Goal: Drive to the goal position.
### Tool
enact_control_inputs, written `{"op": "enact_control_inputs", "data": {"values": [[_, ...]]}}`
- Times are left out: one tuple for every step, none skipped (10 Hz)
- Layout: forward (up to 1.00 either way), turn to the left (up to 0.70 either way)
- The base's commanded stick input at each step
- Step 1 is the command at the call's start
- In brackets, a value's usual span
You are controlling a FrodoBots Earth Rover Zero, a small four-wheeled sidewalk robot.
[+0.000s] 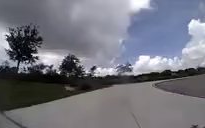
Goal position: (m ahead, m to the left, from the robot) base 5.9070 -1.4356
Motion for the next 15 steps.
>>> {"op": "enact_control_inputs", "data": {"values": [[0.85,0.00],[0.85,0.00],[0.85,0.00],[0.85,0.00],[0.85,0.00],[0.85,0.00],[0.85,0.00],[0.85,-0.04],[0.85,-0.34],[0.85,-0.27],[0.85,0.00],[0.85,0.00],[0.85,0.00],[0.85,0.00],[0.85,0.00]]}}
